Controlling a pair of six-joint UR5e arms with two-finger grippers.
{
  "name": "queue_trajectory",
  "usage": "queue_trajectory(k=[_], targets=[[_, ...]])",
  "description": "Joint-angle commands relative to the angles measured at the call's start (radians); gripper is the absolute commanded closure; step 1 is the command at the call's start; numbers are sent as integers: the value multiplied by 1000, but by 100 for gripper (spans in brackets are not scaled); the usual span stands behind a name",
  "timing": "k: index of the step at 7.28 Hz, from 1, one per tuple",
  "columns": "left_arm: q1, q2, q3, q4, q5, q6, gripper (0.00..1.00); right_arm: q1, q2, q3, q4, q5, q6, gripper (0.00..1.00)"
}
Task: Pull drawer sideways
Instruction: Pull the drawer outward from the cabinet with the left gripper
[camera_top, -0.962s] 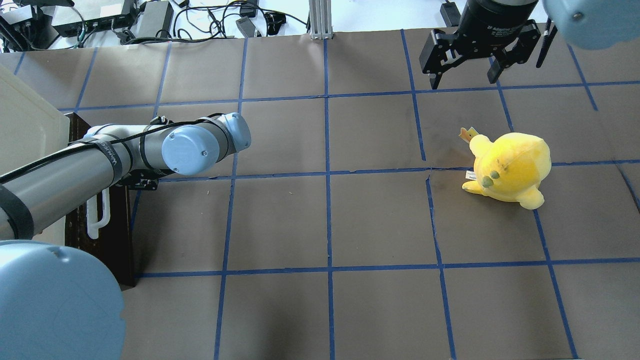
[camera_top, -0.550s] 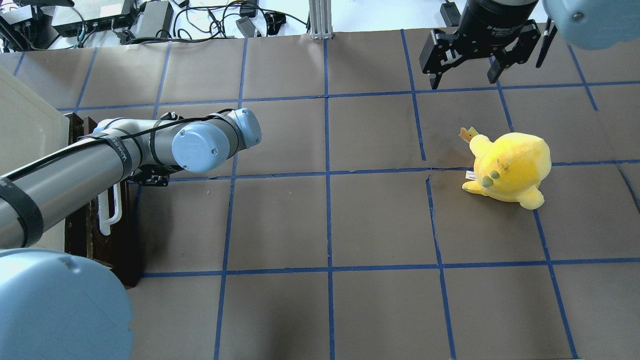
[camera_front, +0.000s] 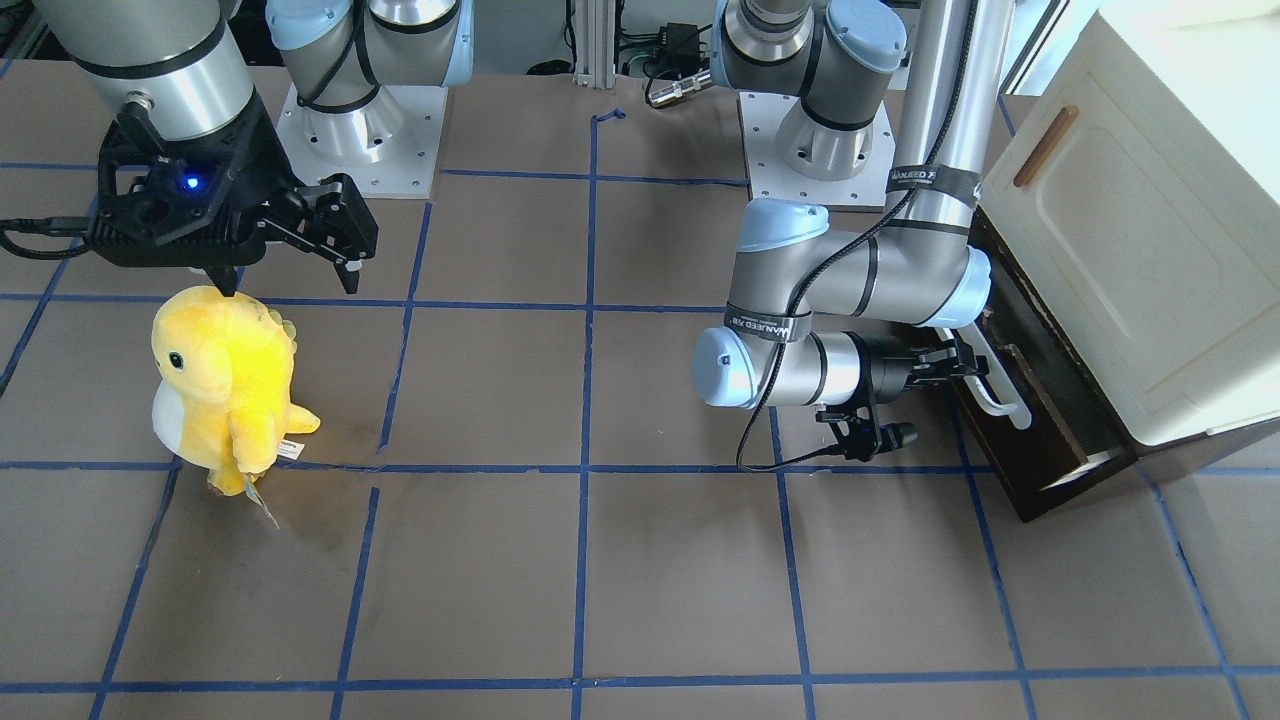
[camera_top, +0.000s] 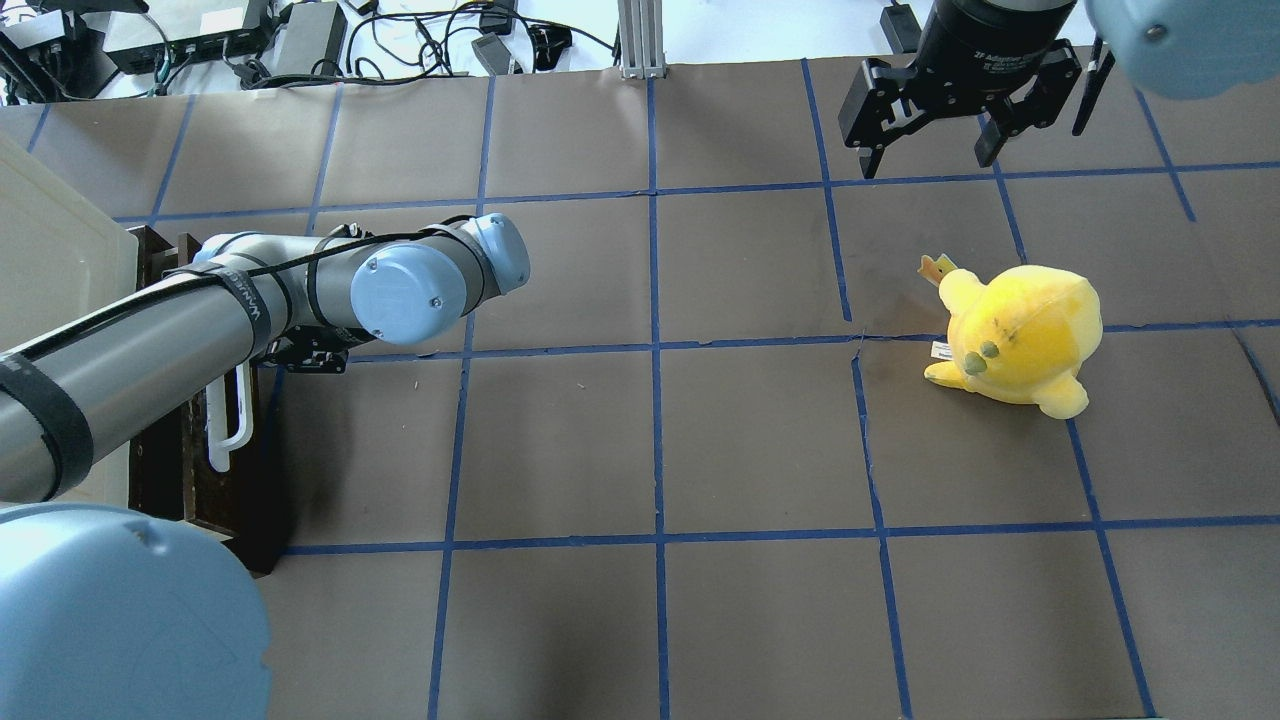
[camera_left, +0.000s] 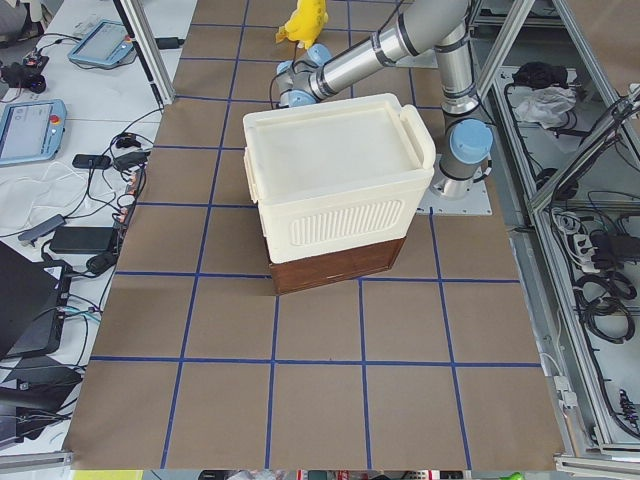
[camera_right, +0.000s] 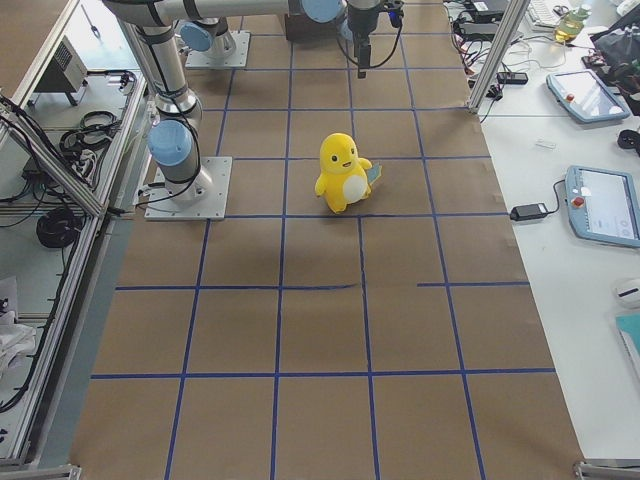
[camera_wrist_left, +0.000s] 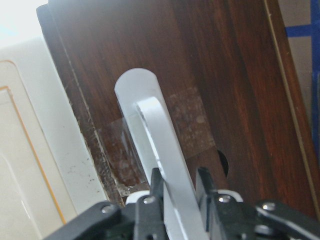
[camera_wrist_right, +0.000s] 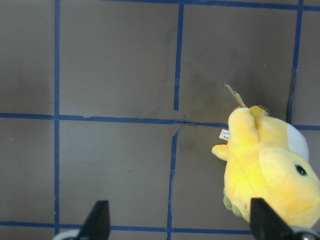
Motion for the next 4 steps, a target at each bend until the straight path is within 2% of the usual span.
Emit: queue_trajectory(k=[1, 4], targets=[[-25, -3, 30, 2, -49, 13, 68, 0, 0, 0, 0, 0, 0, 0], [-35, -4, 35, 4, -51, 16, 68, 0, 0, 0, 0, 0, 0, 0]])
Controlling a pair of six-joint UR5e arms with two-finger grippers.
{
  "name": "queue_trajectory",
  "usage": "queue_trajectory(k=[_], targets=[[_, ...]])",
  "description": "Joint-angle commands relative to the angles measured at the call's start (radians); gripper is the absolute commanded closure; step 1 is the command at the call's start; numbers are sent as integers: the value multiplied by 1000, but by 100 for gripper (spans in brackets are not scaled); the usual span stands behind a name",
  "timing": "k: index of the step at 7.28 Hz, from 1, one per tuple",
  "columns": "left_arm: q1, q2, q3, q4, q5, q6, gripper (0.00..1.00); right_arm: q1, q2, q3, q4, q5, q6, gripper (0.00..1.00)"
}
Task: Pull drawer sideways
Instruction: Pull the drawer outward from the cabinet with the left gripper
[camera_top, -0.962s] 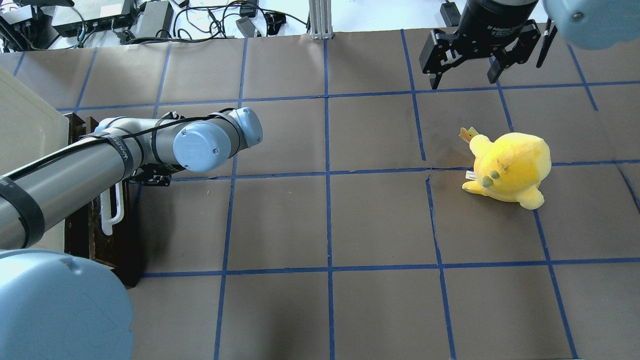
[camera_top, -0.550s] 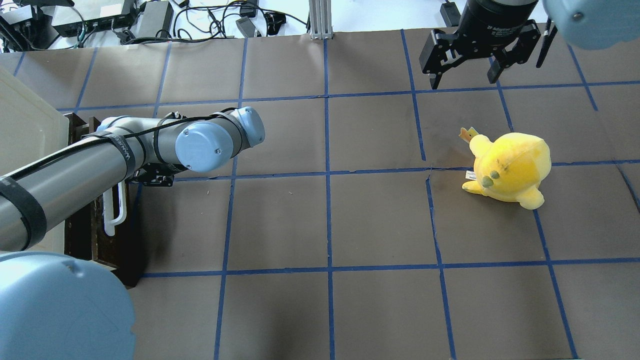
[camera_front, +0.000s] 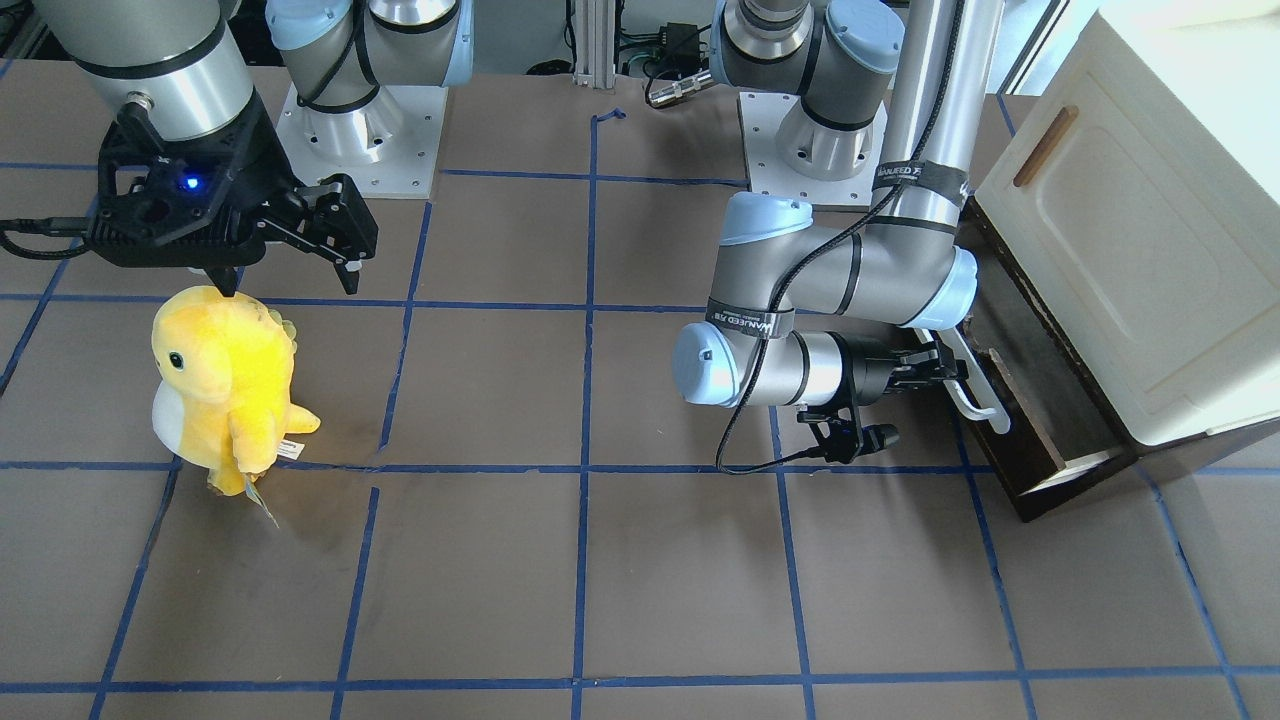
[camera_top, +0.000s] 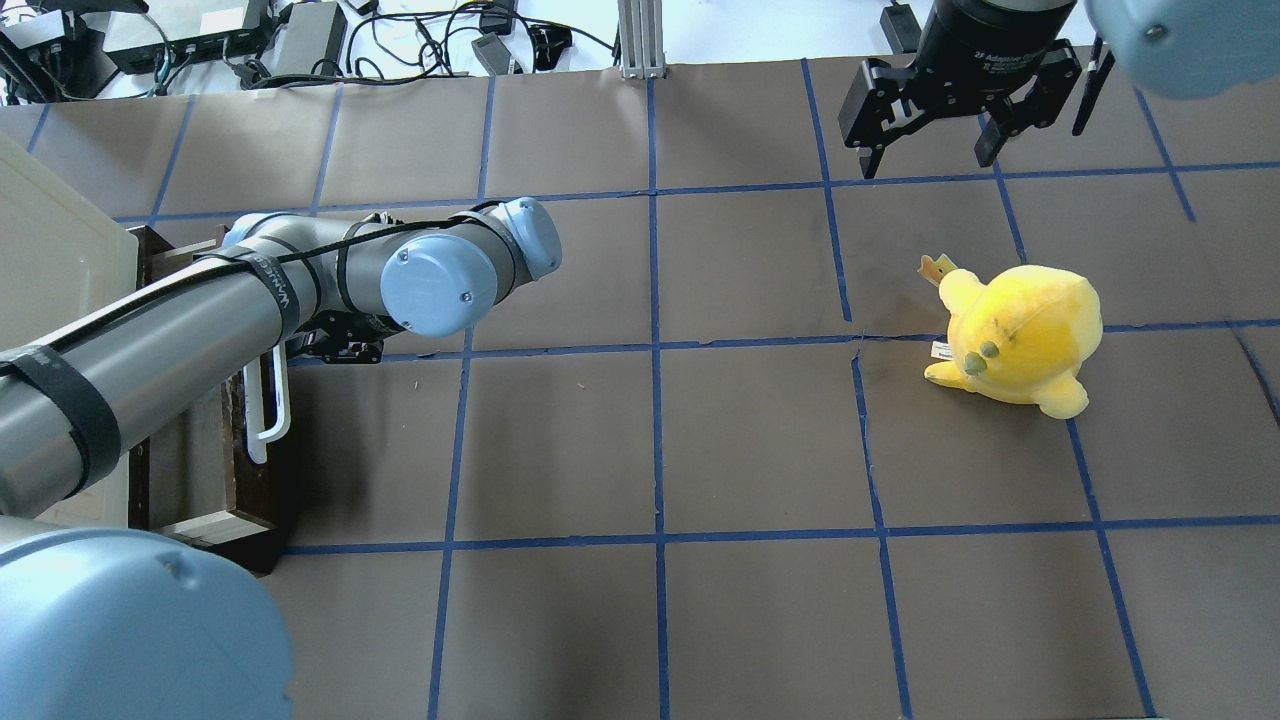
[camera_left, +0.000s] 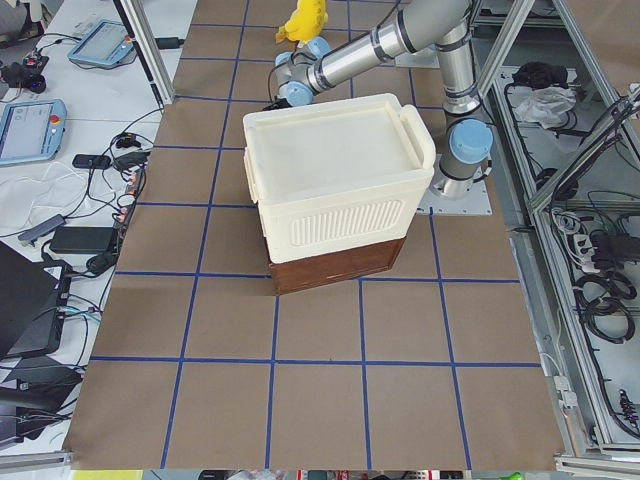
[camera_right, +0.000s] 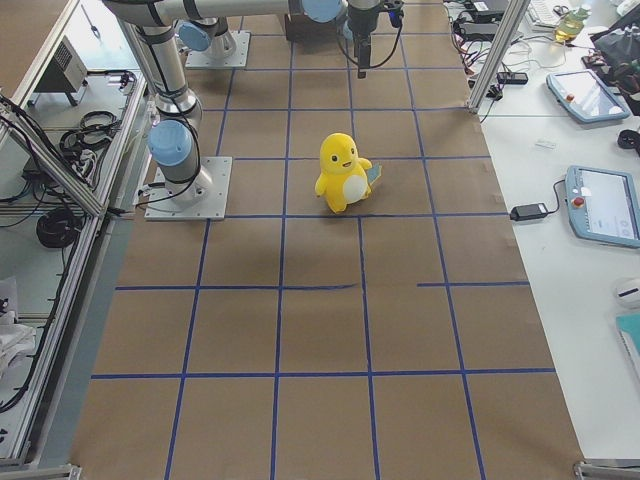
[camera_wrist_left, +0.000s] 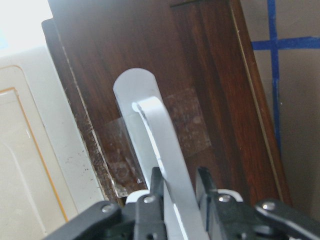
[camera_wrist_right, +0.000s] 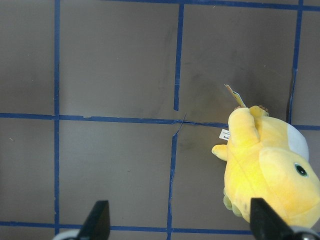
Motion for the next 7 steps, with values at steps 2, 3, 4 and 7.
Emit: queue_trajectory(k=[2, 3, 4, 7], targets=[[-28, 0, 23, 2, -39, 4, 67, 0, 0, 0, 0, 0, 1, 0], [-37, 0, 33, 1, -48, 10, 67, 0, 0, 0, 0, 0, 1, 0], [-39, 0, 35, 1, -47, 10, 67, 0, 0, 0, 0, 0, -1, 0], [-56, 0, 39, 2, -48, 11, 67, 0, 0, 0, 0, 0, 1, 0]])
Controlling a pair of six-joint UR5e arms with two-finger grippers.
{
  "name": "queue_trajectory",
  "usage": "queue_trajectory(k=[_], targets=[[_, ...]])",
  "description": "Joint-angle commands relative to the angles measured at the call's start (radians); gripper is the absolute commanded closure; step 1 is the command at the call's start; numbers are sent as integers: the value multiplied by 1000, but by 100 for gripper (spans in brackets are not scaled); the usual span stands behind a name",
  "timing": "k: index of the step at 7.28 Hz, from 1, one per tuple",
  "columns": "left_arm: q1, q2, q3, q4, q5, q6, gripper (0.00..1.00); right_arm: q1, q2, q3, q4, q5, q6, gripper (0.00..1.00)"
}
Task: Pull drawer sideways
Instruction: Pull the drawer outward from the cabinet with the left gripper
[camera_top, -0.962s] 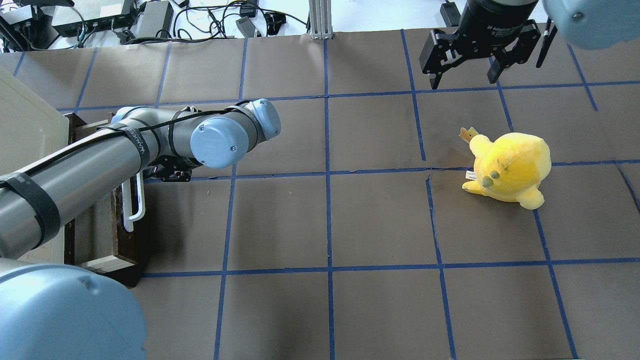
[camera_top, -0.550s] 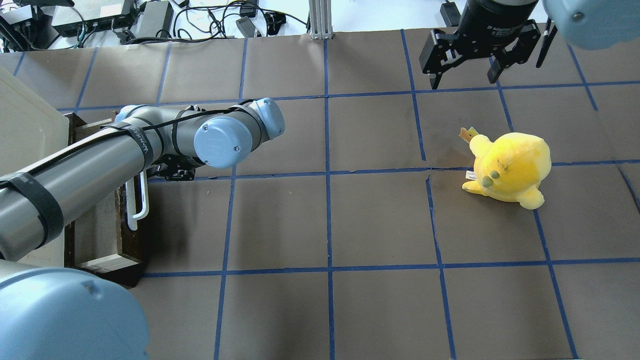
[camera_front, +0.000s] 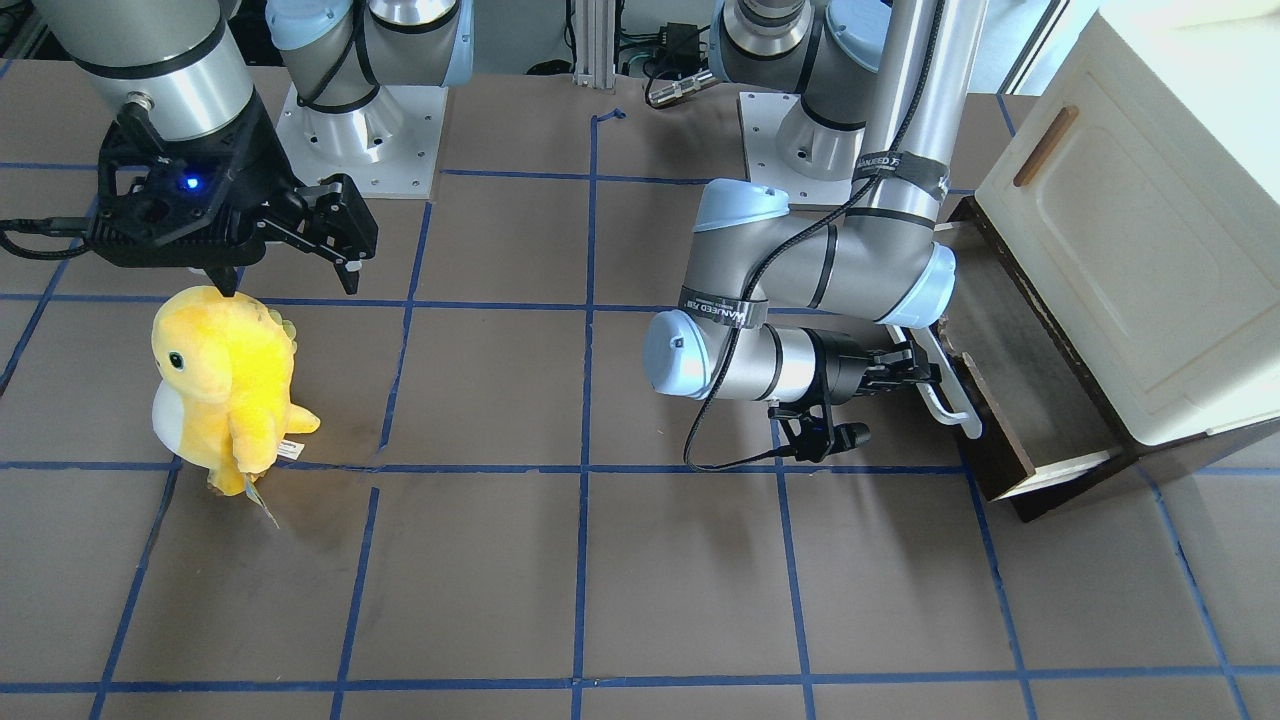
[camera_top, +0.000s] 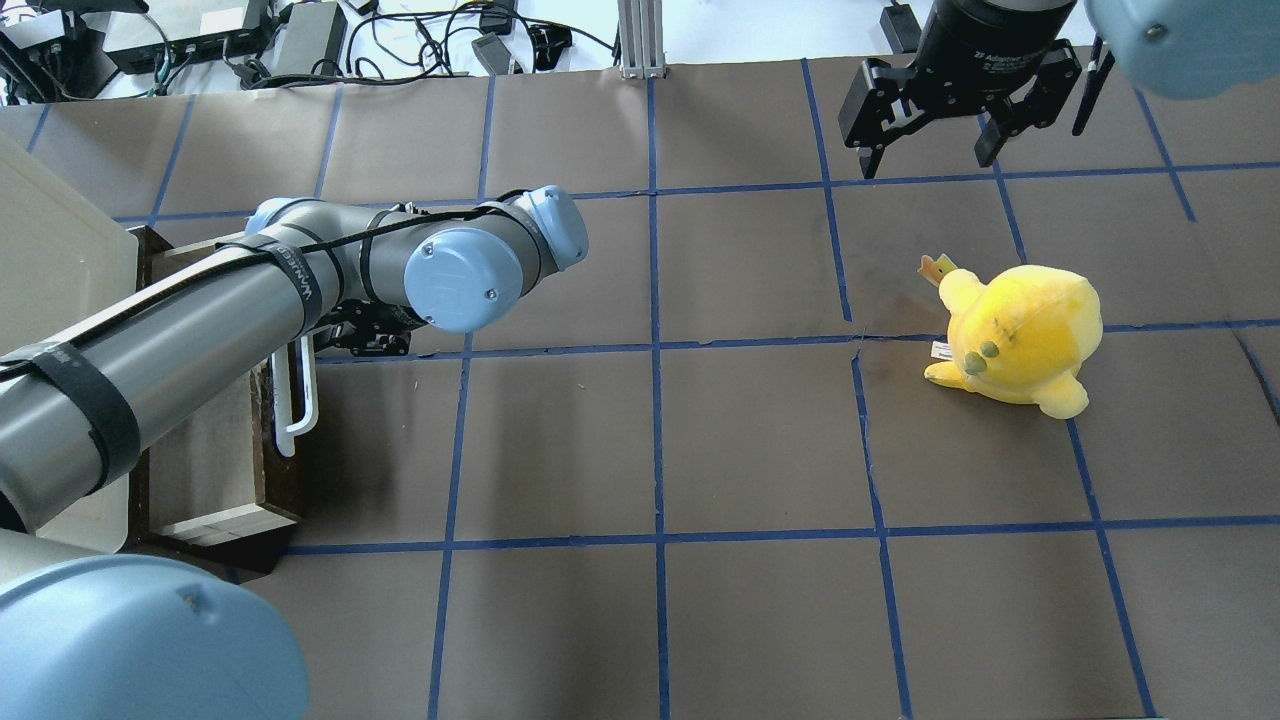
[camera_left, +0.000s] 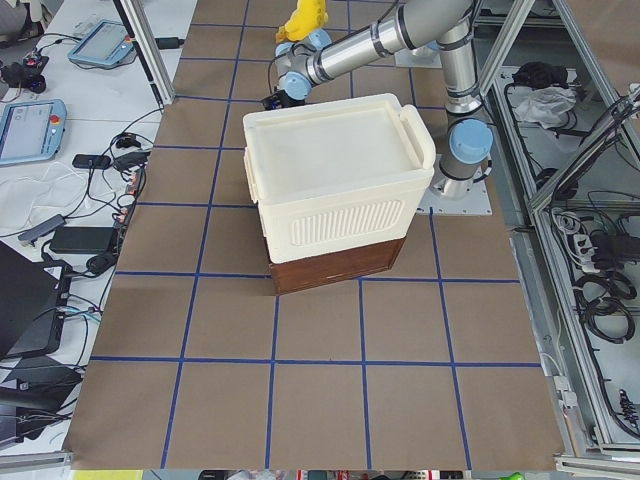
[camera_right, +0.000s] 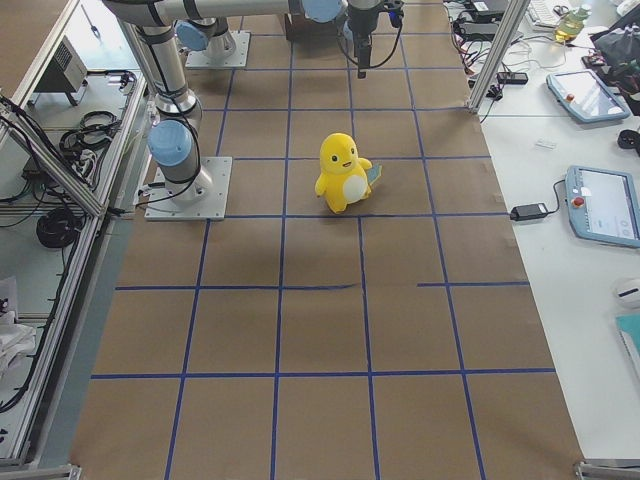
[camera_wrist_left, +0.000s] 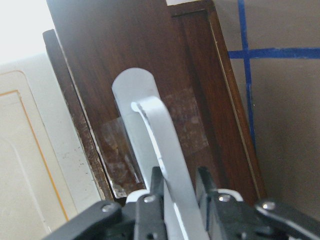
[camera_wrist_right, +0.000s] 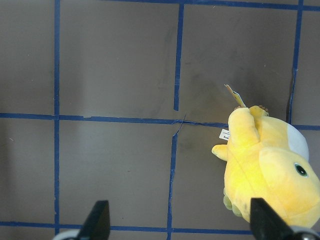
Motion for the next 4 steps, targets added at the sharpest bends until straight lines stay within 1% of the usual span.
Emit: queue_trajectory(k=[1, 4], targets=[[-10, 0, 13, 0, -18, 1, 67, 0, 0, 0, 0, 0, 0, 0], [-10, 0, 20, 0, -26, 17, 67, 0, 0, 0, 0, 0, 0, 0]])
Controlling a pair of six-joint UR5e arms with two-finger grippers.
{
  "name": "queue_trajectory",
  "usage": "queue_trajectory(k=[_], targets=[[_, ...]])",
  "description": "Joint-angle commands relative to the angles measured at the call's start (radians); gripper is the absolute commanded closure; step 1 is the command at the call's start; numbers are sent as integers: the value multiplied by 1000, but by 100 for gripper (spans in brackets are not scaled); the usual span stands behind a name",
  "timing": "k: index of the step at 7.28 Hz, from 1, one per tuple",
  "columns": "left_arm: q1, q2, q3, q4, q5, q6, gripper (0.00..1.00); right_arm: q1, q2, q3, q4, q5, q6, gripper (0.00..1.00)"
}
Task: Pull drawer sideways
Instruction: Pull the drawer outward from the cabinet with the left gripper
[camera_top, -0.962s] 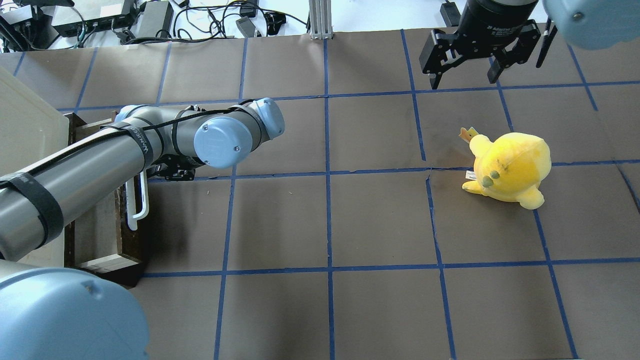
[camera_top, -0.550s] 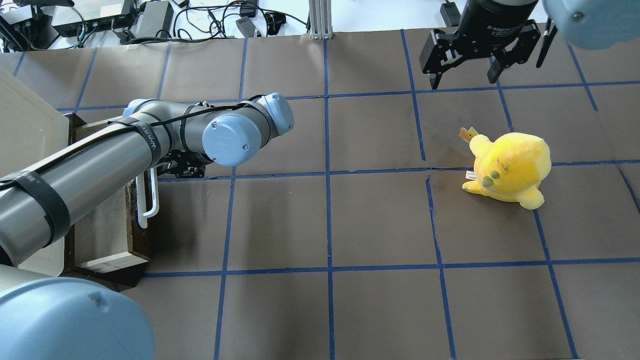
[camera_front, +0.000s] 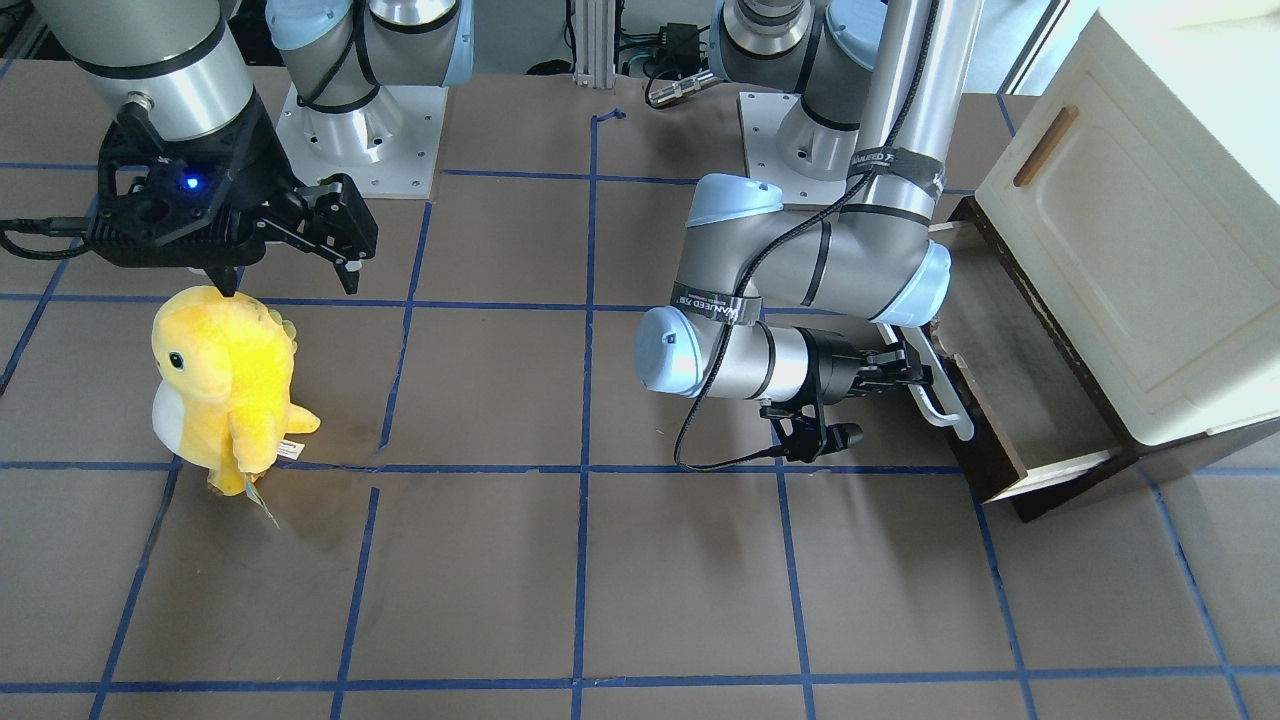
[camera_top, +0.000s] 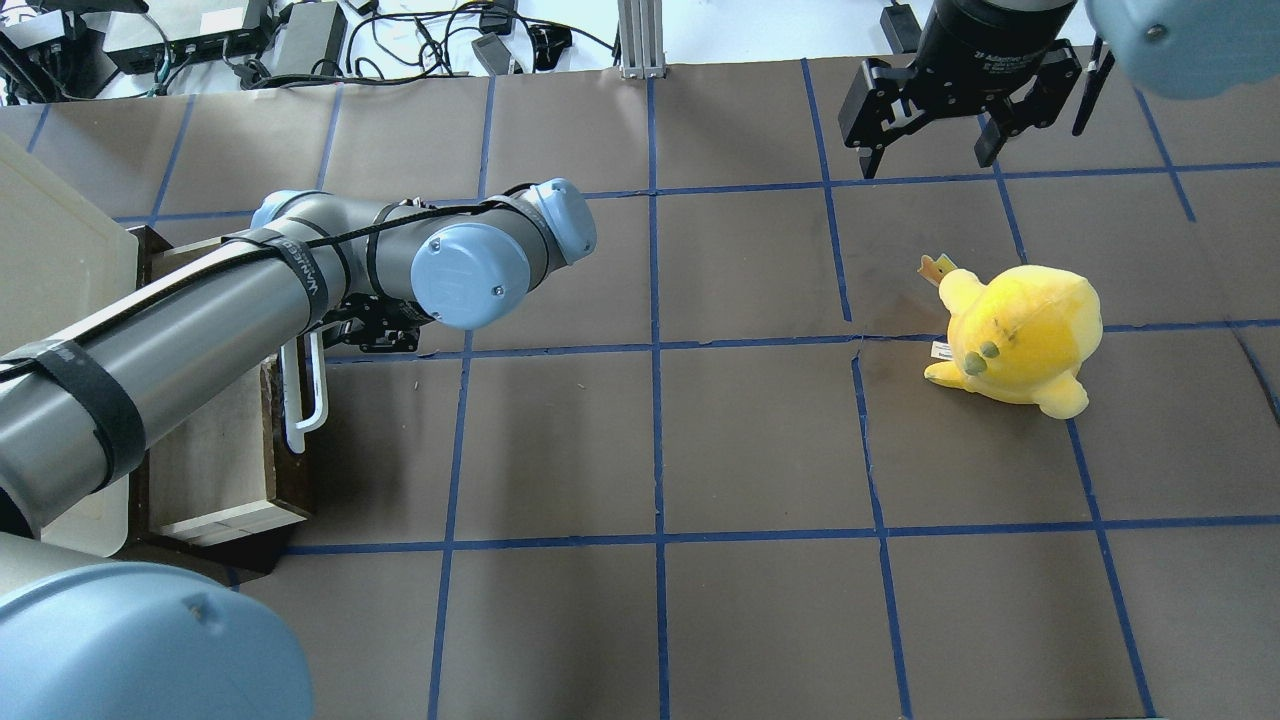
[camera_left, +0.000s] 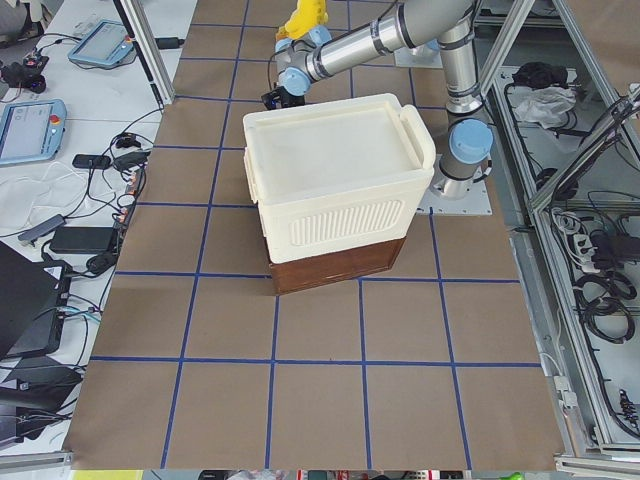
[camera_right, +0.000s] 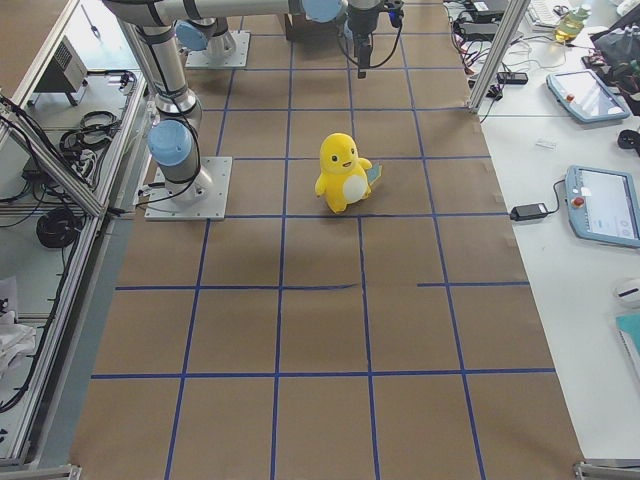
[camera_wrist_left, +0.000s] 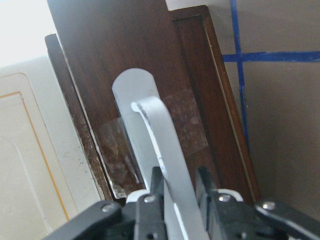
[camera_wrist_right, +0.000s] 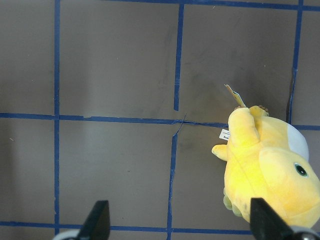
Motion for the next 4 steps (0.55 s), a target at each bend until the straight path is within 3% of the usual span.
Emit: queue_trajectory(k=[1, 2, 3, 4], targets=[[0, 0, 1, -1, -2, 4, 65, 0, 0, 0, 0, 0, 0, 0], [0, 2, 1, -2, 4, 5, 28, 0, 0, 0, 0, 0, 0, 0], [0, 2, -2, -2, 7, 8, 7, 0, 0, 0, 0, 0, 0, 0], [0, 2, -5, -2, 7, 8, 2, 0, 0, 0, 0, 0, 0, 0]])
